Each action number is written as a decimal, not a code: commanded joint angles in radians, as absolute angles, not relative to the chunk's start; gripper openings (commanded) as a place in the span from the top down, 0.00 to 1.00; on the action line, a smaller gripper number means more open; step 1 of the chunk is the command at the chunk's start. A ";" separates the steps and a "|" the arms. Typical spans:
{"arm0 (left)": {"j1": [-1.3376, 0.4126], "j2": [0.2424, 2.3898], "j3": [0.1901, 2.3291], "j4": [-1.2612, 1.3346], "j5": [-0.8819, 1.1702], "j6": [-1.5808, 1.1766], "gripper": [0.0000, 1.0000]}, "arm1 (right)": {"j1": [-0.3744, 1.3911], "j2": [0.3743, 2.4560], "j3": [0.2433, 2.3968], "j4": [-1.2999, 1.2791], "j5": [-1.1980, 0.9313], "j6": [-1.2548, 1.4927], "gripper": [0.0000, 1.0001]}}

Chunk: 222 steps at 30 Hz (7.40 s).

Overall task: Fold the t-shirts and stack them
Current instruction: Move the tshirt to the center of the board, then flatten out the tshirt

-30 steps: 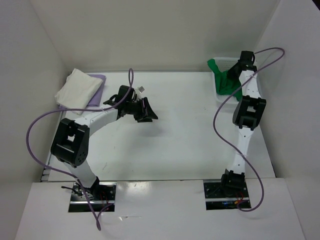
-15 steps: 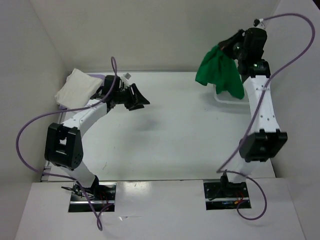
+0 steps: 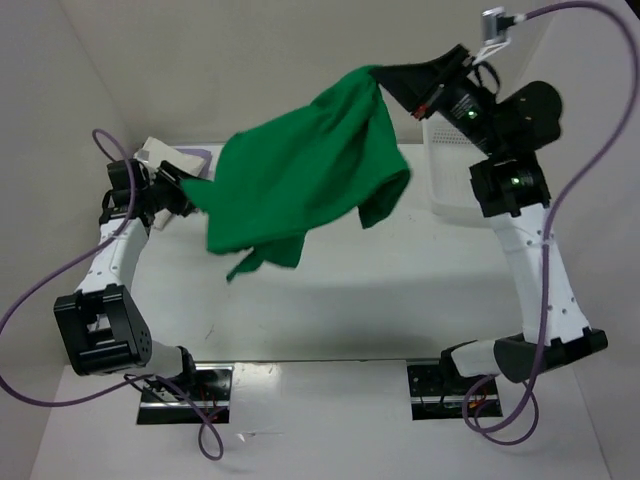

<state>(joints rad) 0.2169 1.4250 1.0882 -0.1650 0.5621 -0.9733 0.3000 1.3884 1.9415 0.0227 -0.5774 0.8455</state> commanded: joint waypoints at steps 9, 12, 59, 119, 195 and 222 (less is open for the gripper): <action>0.261 1.370 1.068 -0.212 0.506 -0.862 0.39 | 0.224 1.614 1.281 -0.184 -0.459 0.714 0.47; 0.212 1.414 1.068 -0.293 0.463 -0.760 0.39 | 0.236 1.542 1.224 -0.250 -0.315 0.658 0.36; -0.927 2.329 1.832 -0.416 -0.032 -0.298 0.56 | -0.051 1.022 0.959 -0.430 -0.212 0.861 0.61; 0.075 1.625 1.364 -0.100 0.727 -0.805 1.00 | 0.405 1.375 1.381 -0.386 -0.216 0.764 1.00; 0.408 1.494 0.729 -0.124 0.597 -1.031 0.19 | 0.660 1.163 0.466 -0.152 -0.252 0.969 0.41; 0.417 1.615 0.718 -0.041 0.545 -1.198 0.39 | 0.746 1.361 0.474 -0.008 -0.114 1.042 0.64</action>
